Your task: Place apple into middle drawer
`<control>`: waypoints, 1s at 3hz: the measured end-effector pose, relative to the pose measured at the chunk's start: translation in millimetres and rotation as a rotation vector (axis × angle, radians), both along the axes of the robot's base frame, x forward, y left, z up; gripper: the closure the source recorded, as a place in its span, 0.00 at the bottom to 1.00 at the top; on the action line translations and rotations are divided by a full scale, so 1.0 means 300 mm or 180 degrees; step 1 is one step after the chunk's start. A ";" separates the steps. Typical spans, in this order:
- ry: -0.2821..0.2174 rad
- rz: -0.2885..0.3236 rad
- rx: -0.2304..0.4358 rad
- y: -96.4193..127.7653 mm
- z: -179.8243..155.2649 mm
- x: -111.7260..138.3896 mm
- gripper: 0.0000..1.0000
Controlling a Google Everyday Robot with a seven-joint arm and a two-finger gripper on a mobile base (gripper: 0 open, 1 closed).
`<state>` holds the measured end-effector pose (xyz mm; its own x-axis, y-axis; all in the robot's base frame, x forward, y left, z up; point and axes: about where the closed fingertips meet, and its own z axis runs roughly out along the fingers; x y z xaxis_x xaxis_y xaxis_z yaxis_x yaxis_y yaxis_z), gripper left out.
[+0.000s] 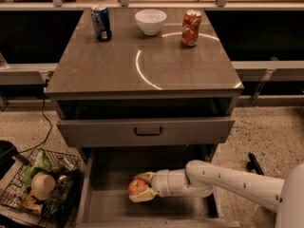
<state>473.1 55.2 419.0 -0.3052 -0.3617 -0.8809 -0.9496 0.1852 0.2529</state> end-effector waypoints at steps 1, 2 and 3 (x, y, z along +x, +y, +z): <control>-0.0099 0.0072 0.0267 0.044 -0.058 0.034 1.00; -0.0294 0.0113 0.0550 0.067 -0.108 0.074 1.00; -0.0308 0.0112 0.0573 0.071 -0.117 0.080 0.82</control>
Offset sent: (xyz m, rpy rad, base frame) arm 0.0384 0.0221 -0.0489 0.2807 -0.1831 0.0469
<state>497.0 76.5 384.0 -0.2061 -0.2047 -0.9569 -0.9761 0.1116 0.1864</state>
